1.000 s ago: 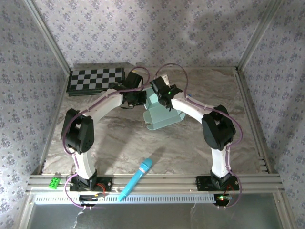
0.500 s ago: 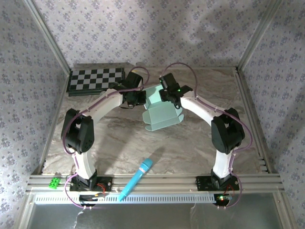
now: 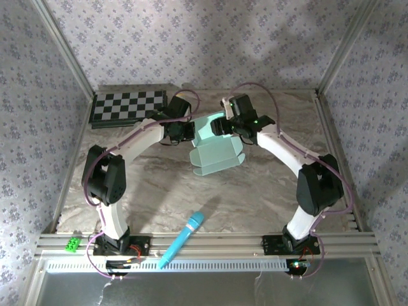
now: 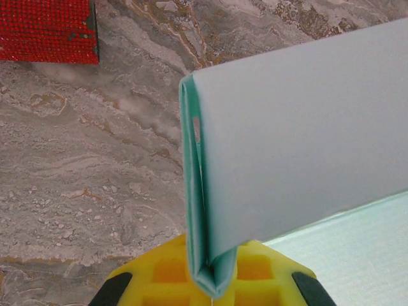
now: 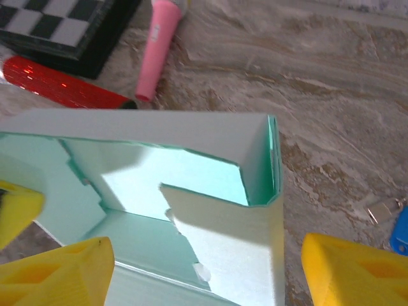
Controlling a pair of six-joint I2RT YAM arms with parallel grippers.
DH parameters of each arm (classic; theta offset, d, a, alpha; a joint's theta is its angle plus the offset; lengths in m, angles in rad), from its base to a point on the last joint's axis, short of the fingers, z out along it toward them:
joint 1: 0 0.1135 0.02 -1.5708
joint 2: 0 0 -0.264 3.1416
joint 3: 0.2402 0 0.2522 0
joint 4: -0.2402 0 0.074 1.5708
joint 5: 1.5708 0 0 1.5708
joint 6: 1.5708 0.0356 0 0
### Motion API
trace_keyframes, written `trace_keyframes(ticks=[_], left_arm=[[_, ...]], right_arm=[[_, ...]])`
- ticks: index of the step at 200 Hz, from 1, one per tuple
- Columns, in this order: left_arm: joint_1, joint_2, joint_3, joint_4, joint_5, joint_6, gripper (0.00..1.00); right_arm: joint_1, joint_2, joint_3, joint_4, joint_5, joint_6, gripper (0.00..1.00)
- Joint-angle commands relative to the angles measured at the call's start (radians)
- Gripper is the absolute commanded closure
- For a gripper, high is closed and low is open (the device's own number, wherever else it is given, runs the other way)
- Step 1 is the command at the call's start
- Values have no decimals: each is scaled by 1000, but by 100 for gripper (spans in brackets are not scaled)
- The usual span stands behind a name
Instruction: Fold the paper box
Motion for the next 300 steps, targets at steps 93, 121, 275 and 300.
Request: trace_keyframes(ticks=[93, 121, 275, 300], left_arm=[[4, -9, 33, -17, -2, 7, 100], [4, -7, 36, -18, 1, 7, 100], [5, -7, 42, -26, 49, 45, 100], [4, -6, 41, -29, 56, 48, 100]], right_arm=[[-102, 31, 2, -19, -180, -119, 41], [-102, 65, 16, -25, -182, -136, 50], [-111, 166, 95, -18, -102, -186, 54], [-113, 177, 103, -17, -102, -187, 53]])
